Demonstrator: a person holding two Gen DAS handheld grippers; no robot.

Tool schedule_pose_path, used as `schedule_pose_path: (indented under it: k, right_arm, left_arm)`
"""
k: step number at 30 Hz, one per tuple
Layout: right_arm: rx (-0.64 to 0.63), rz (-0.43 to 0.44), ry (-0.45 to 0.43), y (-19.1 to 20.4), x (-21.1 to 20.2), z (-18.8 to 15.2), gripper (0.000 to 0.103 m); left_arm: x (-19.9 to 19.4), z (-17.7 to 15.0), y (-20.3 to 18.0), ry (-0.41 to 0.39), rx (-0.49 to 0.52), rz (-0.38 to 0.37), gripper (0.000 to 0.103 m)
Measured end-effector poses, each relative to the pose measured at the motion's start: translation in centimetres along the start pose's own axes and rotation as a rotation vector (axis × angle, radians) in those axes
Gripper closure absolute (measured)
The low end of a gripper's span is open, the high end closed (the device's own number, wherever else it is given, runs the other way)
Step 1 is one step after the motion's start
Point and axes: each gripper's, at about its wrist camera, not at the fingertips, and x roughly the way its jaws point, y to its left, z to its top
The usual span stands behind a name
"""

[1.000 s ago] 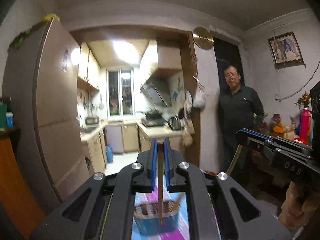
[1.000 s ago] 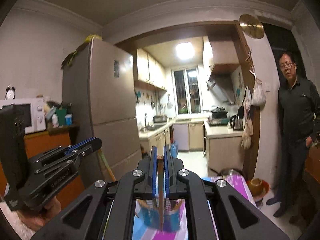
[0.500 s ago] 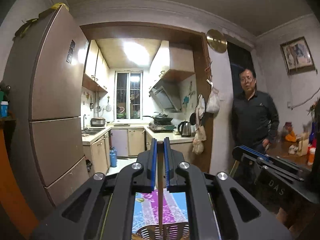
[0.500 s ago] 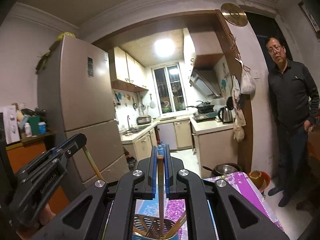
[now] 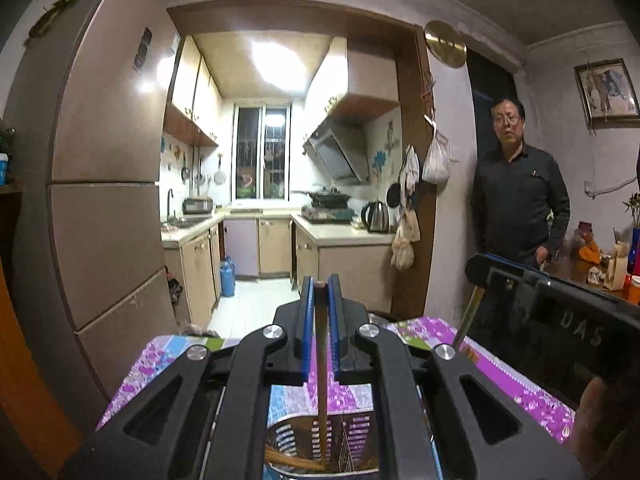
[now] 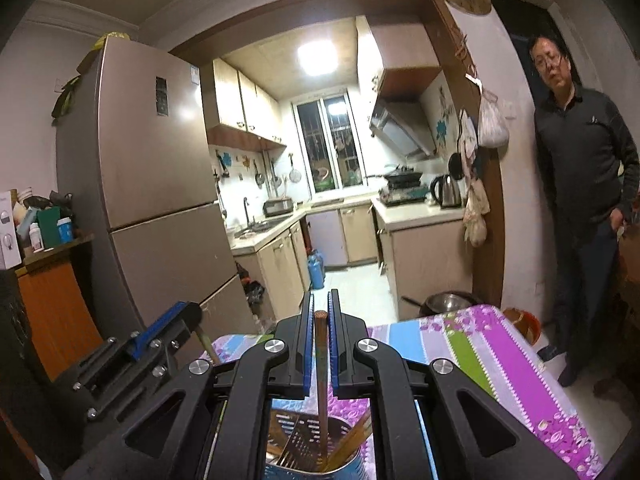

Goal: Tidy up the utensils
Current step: 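Lower both held chopsticks into the blue utensil holder, then open the left tool releasing its chopstick while the right tool releases its own, then withdraw both open tools from the holder back over the remaining chopsticks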

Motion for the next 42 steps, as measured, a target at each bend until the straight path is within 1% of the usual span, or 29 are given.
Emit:
schedule_pose_path:
  k: [1,2,4,5,7,12,15,16,18,19,20,22,25,27,28,31,34,37,39,42]
  right_arm:
    - [0.0,0.001,-0.005,0.0,-0.2,0.0,0.087]
    - [-0.001,-0.002,-0.01,-0.1,-0.3,0.2,0.084]
    - [0.003,0.0,-0.018,-0.4,-0.9,0.4,0.084]
    - [0.006,0.0,-0.02,-0.5,-1.2,0.6,0.084]
    - [0.013,0.009,-0.034,-0.7,-2.2,1.0,0.084]
    - [0.025,0.029,-0.045,-1.2,-5.2,1.8,0.084]
    - [0.031,0.052,-0.039,-1.2,-7.4,2.1,0.084]
    - [0.033,0.059,-0.039,-1.3,-8.2,2.2,0.084]
    - [0.041,0.076,-0.039,-1.5,-10.1,2.1,0.084]
    - [0.045,0.082,-0.035,-1.5,-10.9,2.1,0.084]
    - [0.047,0.091,-0.03,-1.6,-11.9,2.0,0.083]
    - [0.051,0.109,-0.026,-1.6,-14.1,1.8,0.083]
    - [0.023,0.136,-0.027,-1.6,-17.8,1.2,0.081]
    - [-0.015,0.143,-0.03,-1.8,-20.3,0.5,0.076]
    - [-0.034,0.147,-0.03,-2.1,-21.7,0.1,0.071]
    - [-0.104,0.114,-0.027,-3.0,-25.6,-1.6,0.07]
    - [-0.15,0.08,-0.013,-3.8,-28.2,-3.4,0.07]
    - [-0.183,0.064,0.016,-4.1,-30.2,-5.8,0.07]
    - [-0.198,0.061,0.037,-4.2,-31.2,-7.8,0.07]
    - [-0.226,0.051,0.078,-4.1,-31.9,-11.0,0.069]
  left_arm:
    - [0.1,0.0,0.1,0.002,-0.003,0.005,0.097]
    - [-0.1,0.2,0.3,0.001,-0.006,0.005,0.097]
    - [-0.7,0.7,0.8,-0.016,-0.016,0.016,0.096]
    - [-1.1,1.0,1.1,-0.024,-0.03,0.019,0.089]
    - [-2.1,1.9,1.9,-0.048,-0.061,0.03,0.079]
    - [-5.5,3.7,2.6,-0.107,-0.077,0.037,0.079]
    - [-7.8,4.4,2.3,-0.141,-0.054,0.036,0.078]
    - [-8.9,4.6,2.2,-0.154,-0.045,0.036,0.078]
    - [-11.2,4.7,2.2,-0.176,-0.039,0.036,0.067]
    - [-12.7,4.6,2.3,-0.186,-0.04,0.045,0.056]
    - [-14.1,4.5,2.3,-0.195,-0.039,0.055,0.053]
    - [-16.6,4.3,2.4,-0.199,-0.018,0.041,0.052]
    - [-20.6,3.7,2.4,-0.212,0.042,0.043,0.046]
    - [-23.5,3.2,2.9,-0.218,0.07,0.042,0.042]
    - [-24.4,3.0,3.1,-0.214,0.076,0.043,0.04]
    - [-27.4,2.0,4.0,-0.199,0.101,0.057,0.037]
    - [-28.9,0.7,4.8,-0.178,0.116,0.091,0.033]
    - [-29.9,-1.3,5.8,-0.123,0.119,0.133,0.033]
    - [-30.3,-3.1,6.5,-0.067,0.111,0.149,0.033]
    - [-30.4,-7.0,7.0,0.034,0.097,0.161,0.033]
